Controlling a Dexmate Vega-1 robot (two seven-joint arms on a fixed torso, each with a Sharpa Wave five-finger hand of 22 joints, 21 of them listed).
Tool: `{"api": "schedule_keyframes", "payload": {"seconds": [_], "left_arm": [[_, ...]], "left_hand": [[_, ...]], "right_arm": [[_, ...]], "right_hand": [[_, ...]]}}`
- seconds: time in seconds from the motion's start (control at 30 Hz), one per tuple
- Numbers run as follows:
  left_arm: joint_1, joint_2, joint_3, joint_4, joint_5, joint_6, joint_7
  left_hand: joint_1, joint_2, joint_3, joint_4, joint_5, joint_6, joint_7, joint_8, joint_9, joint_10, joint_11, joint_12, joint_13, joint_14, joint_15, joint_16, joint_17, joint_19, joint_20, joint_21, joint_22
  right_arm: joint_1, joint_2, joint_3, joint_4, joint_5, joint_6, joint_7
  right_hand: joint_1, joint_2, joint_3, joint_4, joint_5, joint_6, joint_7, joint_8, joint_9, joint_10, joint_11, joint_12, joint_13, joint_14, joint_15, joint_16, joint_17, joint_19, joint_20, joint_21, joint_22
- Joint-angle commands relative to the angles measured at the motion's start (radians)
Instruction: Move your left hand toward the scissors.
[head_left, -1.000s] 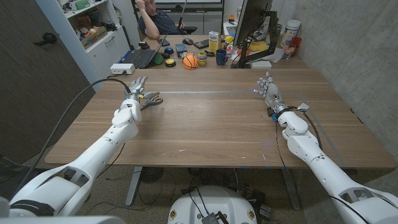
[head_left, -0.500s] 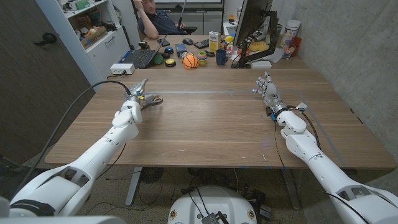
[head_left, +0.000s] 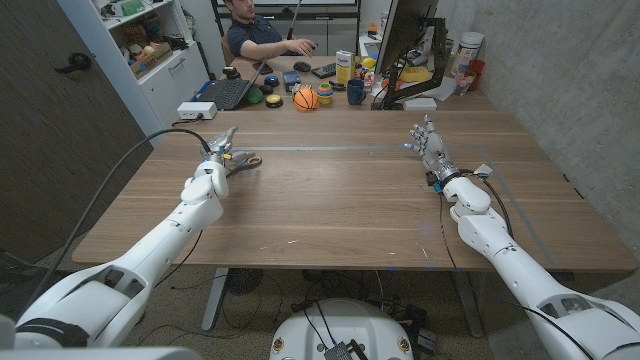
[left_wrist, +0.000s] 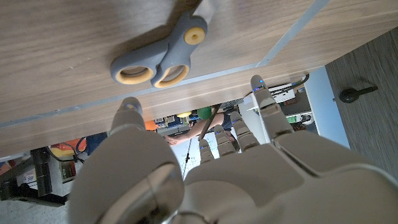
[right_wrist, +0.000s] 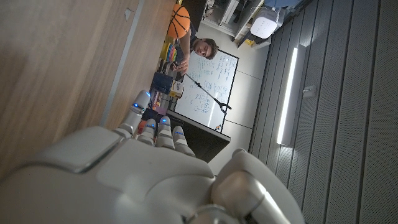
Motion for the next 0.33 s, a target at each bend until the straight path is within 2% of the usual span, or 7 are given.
{"api": "schedule_keyframes", "payload": {"seconds": [0.03,0.33], "left_arm": [[-0.013,-0.002,0.010,0.015,0.000,0.001,0.004],[-0.028,-0.005,0.024,0.026,0.009,0.006,-0.002]], "left_hand": [[0.015,0.003,-0.005,-0.004,0.005,0.008,-0.003,0.002,0.003,-0.013,-0.001,-0.006,0.001,0.005,-0.008,-0.007,0.001,0.011,-0.003,-0.003,0.001],[0.018,0.005,-0.007,-0.001,0.005,0.015,-0.003,-0.001,0.002,-0.005,-0.002,-0.007,0.002,0.010,-0.017,-0.010,0.002,0.013,-0.003,-0.004,0.002]], "right_arm": [[0.018,0.010,-0.004,0.030,-0.004,0.010,0.013],[0.034,0.020,-0.002,0.062,-0.001,0.017,0.026]], "right_hand": [[-0.009,0.017,-0.005,0.004,0.002,-0.011,0.039,0.002,0.004,0.003,0.003,-0.002,0.002,0.002,-0.003,-0.003,0.004,-0.159,-0.001,-0.003,0.001],[-0.009,0.016,-0.008,0.004,0.001,-0.012,0.040,0.003,0.004,0.002,0.003,-0.002,0.002,0.002,-0.003,-0.005,0.004,-0.159,-0.002,-0.005,0.001]]}}
